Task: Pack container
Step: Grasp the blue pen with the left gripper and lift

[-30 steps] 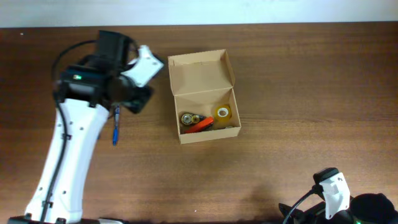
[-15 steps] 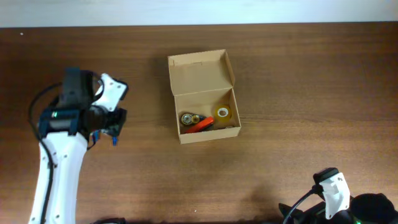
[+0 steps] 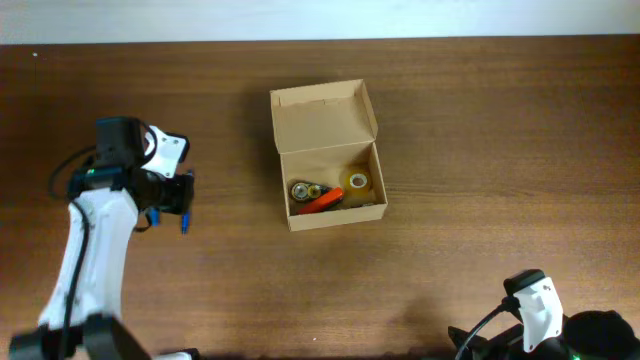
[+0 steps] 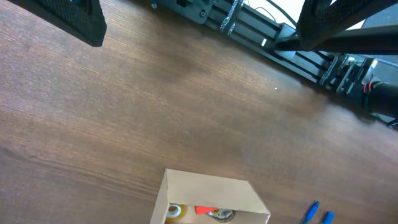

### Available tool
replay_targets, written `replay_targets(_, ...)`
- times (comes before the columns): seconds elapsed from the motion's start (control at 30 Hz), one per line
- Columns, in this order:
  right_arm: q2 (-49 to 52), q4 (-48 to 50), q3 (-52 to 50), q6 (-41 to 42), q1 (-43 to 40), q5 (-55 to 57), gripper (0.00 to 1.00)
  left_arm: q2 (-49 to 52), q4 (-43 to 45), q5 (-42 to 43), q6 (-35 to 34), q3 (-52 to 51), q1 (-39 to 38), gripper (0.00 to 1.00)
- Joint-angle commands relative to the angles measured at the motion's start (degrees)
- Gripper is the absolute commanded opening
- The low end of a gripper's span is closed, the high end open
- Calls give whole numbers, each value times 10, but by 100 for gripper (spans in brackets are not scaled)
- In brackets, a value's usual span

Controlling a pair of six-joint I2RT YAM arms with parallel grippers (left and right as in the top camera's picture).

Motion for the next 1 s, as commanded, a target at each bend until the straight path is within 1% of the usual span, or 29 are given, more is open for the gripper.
replay_targets(0.0, -2, 0, -3, -4, 3, -3, 99, 50, 7, -2, -5, -8, 3, 53)
replay_targets(0.03, -2, 0, -3, -4, 3, -3, 99, 65, 10, -2, -5, -8, 3, 50)
replay_targets(0.1, -2, 0, -3, -4, 3, -3, 99, 86, 18, -2, -5, -8, 3, 49)
replay_targets(0.3, -2, 0, -3, -4, 3, -3, 99, 134, 55, -4, -5, -8, 3, 49)
replay_targets(0.53, -2, 0, -3, -4, 3, -3, 99, 162, 100, -47, -6, -8, 3, 49)
replay_targets(0.7, -2, 0, -3, -4, 3, -3, 99, 180, 115, -49, -5, -8, 2, 48)
replay_targets(0.73, -2, 0, -3, -4, 3, -3, 99, 182, 117, -49, -6, -8, 2, 48)
replay_targets(0.77, -2, 0, -3, -4, 3, -3, 99, 184, 120, -49, -6, -8, 2, 44)
replay_targets(0.83, -2, 0, -3, -4, 3, -3, 99, 189, 125, -49, -5, -8, 2, 41)
replay_targets(0.97, -2, 0, -3, -4, 3, -3, 99, 200, 132, -49, -6, -8, 2, 40)
